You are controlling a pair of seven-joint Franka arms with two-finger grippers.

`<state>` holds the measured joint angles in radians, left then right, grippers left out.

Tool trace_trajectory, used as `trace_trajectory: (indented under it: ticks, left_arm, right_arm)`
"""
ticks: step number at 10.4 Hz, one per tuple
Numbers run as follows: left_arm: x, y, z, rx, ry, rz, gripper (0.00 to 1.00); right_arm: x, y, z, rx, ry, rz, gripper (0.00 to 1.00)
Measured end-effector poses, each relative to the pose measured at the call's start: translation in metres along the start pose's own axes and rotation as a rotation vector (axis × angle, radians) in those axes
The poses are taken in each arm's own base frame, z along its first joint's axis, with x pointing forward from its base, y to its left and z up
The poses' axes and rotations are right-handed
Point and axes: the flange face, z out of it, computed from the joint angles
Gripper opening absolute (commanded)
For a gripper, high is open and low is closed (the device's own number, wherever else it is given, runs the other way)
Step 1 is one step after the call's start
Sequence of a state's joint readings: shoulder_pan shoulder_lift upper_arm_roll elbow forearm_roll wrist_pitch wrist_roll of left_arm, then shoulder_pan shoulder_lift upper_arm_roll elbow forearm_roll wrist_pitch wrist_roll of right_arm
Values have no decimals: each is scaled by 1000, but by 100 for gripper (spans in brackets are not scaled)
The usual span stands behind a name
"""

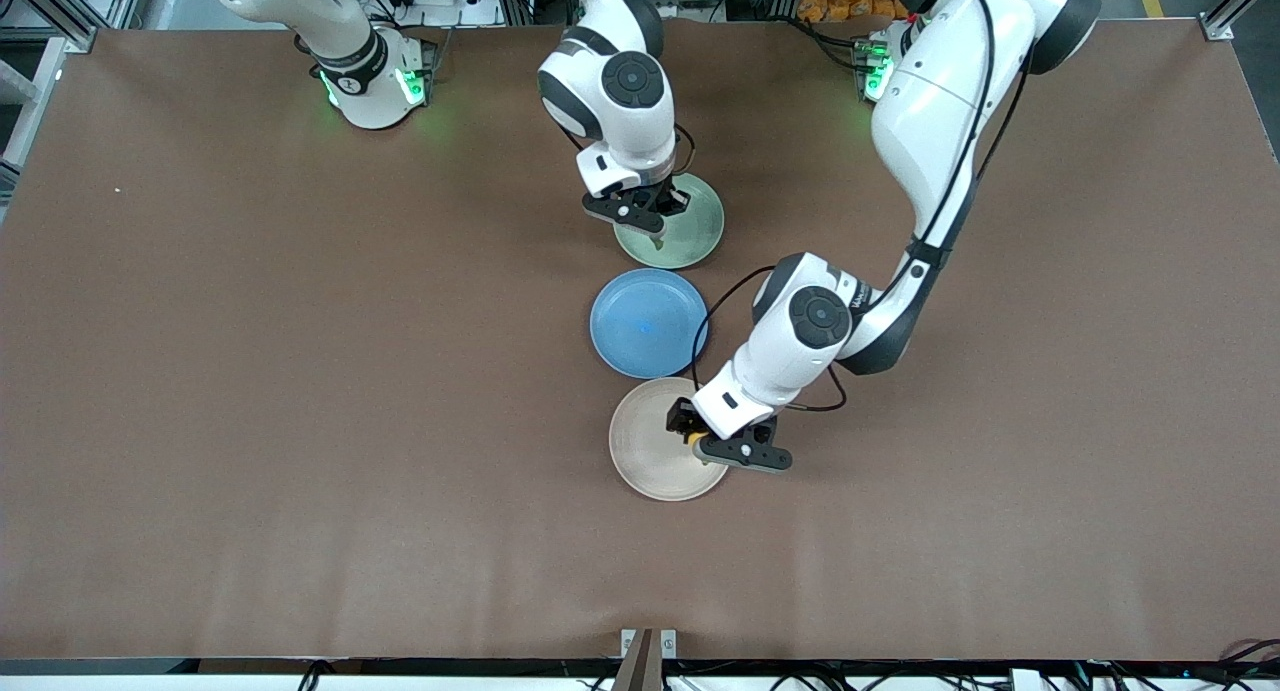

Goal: Place lemon and lettuce in plates
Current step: 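Open the right gripper over the green plate while the left gripper releases the lemon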

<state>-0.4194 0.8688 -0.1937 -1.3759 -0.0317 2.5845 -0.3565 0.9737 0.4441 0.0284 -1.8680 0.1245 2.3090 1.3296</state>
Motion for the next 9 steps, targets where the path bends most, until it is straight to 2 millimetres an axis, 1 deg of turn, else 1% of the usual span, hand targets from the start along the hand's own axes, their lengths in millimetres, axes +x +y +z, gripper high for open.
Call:
trace_trajectory:
  ticks: [2,3,4,5,6,7,8,9]
  left_arm:
    - [-9,5,16,-4,-5,8,46]
    - [-11,3,22,-4,-5,7,46]
    - [-12,1,27,-4,-2,4,46]
    - [-15,-2,33,-4,-3,2,46]
    - [-17,-3,39,-4,-4,1,46]
    - [-19,-4,44,-4,-4,0,47]
    - [-21,-5,47,-4,-6,0,52]
    - [-23,-6,50,-4,-8,0,70]
  right_arm:
    - [-3,-6,7,7,2,13,28]
    - [-3,-9,8,22,5,19,37]
    - [-8,-12,13,34,8,23,48]
    - [-15,-15,20,46,11,25,79]
    - [-21,-16,28,46,12,24,100]
    - [-23,-16,34,42,12,25,100]
    - [-22,-16,37,40,13,29,100]
    - [-16,-16,36,42,18,37,100]
